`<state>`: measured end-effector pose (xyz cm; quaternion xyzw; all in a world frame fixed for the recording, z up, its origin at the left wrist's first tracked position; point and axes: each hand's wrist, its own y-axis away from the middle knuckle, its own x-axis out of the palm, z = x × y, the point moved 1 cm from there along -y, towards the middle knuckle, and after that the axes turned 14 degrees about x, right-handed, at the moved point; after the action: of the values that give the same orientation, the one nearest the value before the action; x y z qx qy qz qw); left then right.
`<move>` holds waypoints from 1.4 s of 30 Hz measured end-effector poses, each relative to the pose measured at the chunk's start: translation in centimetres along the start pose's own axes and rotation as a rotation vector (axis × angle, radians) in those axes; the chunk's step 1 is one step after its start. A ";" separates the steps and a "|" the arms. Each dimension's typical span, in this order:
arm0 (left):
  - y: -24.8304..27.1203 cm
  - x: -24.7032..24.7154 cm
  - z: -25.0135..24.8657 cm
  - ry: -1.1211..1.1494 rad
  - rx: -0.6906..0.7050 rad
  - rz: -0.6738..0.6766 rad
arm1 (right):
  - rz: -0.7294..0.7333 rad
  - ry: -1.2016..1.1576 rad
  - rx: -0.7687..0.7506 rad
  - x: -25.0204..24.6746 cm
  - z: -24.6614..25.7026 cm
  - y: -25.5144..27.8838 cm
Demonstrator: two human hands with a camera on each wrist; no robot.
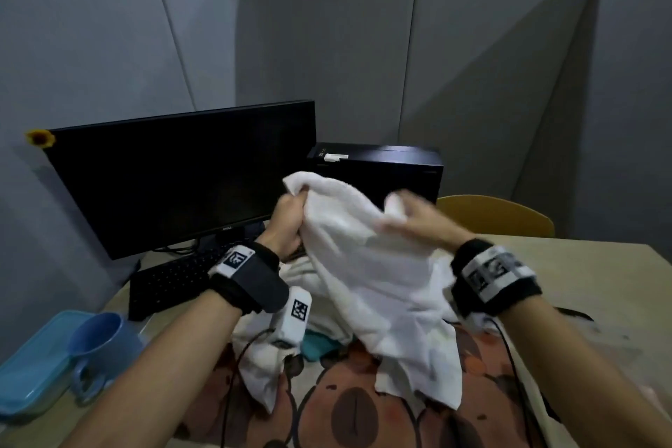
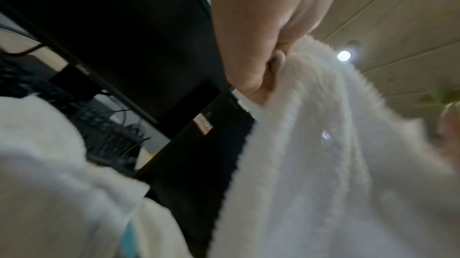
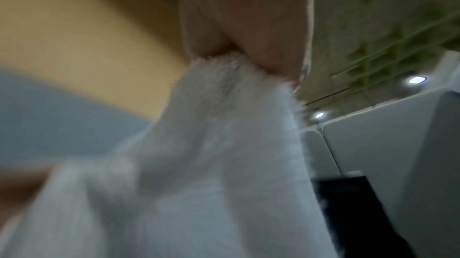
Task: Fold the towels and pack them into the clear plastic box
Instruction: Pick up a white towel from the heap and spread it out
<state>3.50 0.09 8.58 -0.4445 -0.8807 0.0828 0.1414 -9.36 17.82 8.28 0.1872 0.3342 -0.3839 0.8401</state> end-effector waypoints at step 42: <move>1.7 -4.2 -2.3 -0.645 0.115 0.413 | 0.463 -0.198 -0.033 -4.0 2.1 3.6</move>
<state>7.93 -2.28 9.54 -0.5549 -0.7659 0.2941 -0.1380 -7.58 20.97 12.78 0.2063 0.2047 -0.1923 0.9373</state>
